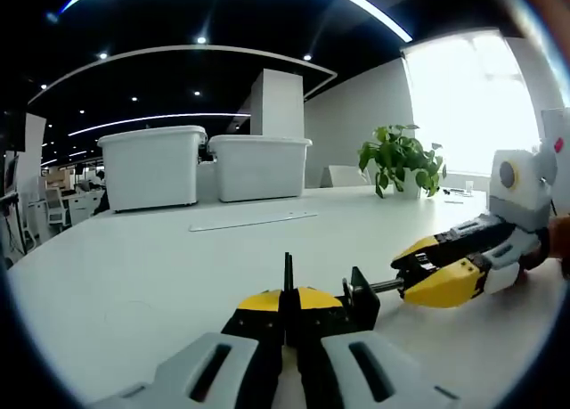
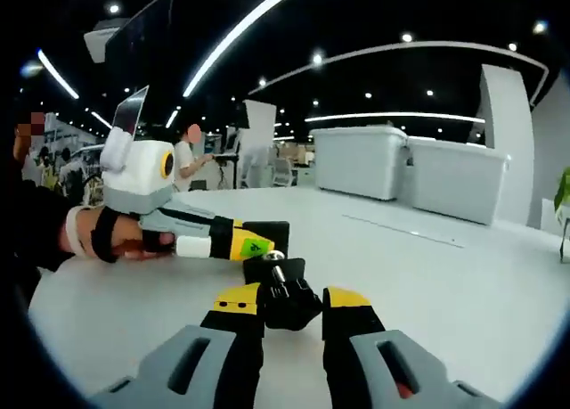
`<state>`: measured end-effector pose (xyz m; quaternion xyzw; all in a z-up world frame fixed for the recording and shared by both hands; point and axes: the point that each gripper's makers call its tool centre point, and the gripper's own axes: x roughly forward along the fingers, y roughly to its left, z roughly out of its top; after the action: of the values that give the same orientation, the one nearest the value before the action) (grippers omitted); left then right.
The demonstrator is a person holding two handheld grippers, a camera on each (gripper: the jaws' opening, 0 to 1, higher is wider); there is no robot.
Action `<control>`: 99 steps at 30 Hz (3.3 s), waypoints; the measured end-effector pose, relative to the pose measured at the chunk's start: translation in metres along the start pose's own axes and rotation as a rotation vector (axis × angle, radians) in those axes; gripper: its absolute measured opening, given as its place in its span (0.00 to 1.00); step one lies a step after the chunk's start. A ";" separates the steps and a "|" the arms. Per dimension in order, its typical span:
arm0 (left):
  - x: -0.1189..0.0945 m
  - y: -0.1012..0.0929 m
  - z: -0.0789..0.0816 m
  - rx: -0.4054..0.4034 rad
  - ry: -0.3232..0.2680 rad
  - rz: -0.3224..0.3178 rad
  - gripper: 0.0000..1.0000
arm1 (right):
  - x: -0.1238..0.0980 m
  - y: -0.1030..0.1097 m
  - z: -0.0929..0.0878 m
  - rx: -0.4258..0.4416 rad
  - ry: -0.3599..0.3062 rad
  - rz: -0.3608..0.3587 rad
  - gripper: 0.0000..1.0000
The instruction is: Clamp the fixed fixture on the desktop, loosen the retaining clip, secure it to the edge of the desk, and tighten the retaining clip.
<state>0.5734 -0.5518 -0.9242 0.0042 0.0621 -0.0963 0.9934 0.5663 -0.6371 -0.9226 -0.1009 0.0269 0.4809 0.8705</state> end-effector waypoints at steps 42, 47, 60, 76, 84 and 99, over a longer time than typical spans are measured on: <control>0.000 0.000 0.000 0.005 0.000 0.000 0.04 | -0.008 -0.004 0.012 0.093 -0.063 0.001 0.38; 0.000 -0.001 0.000 0.004 0.000 -0.001 0.04 | -0.012 -0.008 0.005 0.472 0.002 0.047 0.43; 0.001 0.000 0.000 0.001 0.000 -0.003 0.04 | -0.007 -0.007 -0.015 0.776 0.115 0.062 0.30; 0.000 -0.001 0.001 0.004 -0.001 -0.007 0.04 | -0.007 -0.008 -0.010 0.779 0.094 0.083 0.21; 0.000 0.000 0.001 0.006 0.000 -0.003 0.04 | -0.008 -0.003 -0.001 0.458 0.033 0.047 0.19; -0.001 0.002 0.001 0.001 0.000 0.006 0.04 | -0.008 0.007 0.007 -0.158 -0.033 -0.067 0.19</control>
<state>0.5733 -0.5502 -0.9235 0.0050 0.0621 -0.0933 0.9937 0.5557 -0.6392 -0.9152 -0.1622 -0.0292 0.4537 0.8758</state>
